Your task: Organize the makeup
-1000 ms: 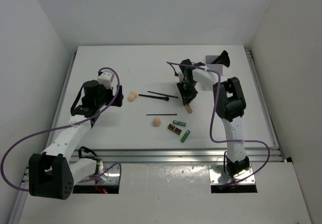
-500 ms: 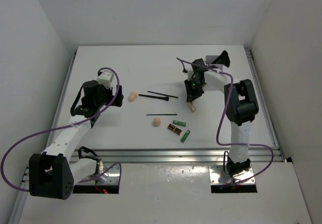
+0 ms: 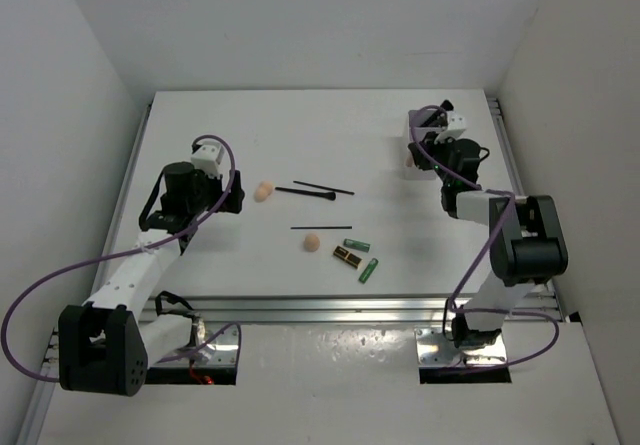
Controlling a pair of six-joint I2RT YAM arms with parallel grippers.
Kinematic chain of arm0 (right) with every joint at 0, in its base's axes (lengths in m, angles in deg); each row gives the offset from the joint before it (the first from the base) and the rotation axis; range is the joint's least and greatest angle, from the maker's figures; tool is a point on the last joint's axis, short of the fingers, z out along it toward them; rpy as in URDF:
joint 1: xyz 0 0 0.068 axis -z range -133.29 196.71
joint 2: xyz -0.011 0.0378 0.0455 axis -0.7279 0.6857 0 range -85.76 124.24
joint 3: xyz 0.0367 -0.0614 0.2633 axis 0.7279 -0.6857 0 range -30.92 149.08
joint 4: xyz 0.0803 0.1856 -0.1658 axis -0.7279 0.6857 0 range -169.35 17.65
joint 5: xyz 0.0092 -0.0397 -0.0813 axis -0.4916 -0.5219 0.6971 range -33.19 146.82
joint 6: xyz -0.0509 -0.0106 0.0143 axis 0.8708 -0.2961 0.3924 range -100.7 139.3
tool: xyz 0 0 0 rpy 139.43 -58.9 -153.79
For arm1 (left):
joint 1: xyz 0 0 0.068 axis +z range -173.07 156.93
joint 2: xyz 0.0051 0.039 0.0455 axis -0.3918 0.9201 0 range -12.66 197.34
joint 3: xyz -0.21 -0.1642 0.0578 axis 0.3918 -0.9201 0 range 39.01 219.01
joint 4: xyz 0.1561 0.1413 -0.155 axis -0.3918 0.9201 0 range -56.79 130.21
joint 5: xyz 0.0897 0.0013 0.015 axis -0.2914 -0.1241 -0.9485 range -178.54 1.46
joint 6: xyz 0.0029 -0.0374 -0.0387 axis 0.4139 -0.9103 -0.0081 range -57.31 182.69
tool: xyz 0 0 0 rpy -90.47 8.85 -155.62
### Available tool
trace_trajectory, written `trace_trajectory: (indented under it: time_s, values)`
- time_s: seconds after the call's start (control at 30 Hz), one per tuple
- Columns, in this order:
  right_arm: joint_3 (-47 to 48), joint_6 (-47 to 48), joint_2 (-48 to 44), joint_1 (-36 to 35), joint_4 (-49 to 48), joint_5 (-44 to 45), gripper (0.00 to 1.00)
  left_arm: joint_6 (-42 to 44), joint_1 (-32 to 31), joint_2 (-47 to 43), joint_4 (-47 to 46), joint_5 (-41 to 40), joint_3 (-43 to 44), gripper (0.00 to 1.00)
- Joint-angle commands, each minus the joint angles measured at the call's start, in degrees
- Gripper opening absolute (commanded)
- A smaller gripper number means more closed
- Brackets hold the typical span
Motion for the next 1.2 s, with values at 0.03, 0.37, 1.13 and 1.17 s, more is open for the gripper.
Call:
trace_trajectory:
  time_s: [0.03,0.37,1.13,1.17]
  values:
    - [0.7,-5.8,6.2,4.8,-24.6,1.0,0.00,-0.6,1.2,-0.7,-0.7,0.7,0.2,1.00]
    - [5.7,-6.4,10.3,7.1,-25.1,-1.9,0.00,0.0,2.3,1.6,0.6,0.7,1.9,1.00]
    - [-3.2,-0.2,4.4,4.7,-13.8,-3.5,0.41,4.4,2.3,3.2,0.6,2.3,1.9,1.00]
    - [-2.0,0.9,2.4,4.4,-7.8,-3.7,0.48,4.5,2.3,3.2,0.6,2.3,1.9,1.00]
